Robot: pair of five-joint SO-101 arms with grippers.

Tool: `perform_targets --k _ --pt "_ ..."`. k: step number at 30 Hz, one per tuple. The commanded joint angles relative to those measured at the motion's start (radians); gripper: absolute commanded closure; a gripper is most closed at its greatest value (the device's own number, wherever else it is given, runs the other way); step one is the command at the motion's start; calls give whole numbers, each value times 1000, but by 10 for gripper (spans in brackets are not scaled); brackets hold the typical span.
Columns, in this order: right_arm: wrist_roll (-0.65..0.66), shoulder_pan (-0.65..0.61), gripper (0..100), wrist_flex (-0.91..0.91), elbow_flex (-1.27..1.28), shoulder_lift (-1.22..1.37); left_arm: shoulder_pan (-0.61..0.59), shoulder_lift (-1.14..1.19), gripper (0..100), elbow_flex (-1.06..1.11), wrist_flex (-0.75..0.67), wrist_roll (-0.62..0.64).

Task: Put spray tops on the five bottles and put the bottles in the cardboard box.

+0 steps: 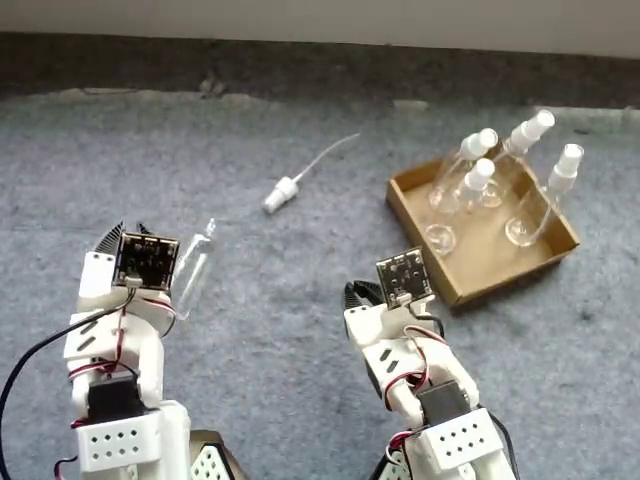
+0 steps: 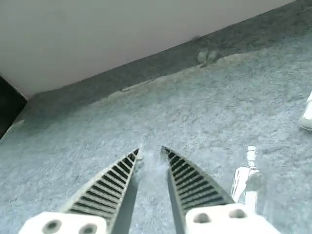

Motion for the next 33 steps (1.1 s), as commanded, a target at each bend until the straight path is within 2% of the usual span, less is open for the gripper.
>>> perform_targets --k 1,8,12,19,24,33 --pt "11 -12 989 -28 -2 -18 -13 111 987 -269 209 -2" --pt "12 -12 989 -30 2 -18 -13 415 987 -561 456 -2" --pt "12 -12 989 -30 2 -18 -13 621 987 -667 517 -2" --pt "12 -12 989 -36 2 -18 -13 924 987 -754 516 -2" --pt "12 -12 989 -128 30 -18 -12 1101 987 -808 509 -2" --pt "12 -12 989 -128 70 -18 -10 1337 987 -842 308 -2"
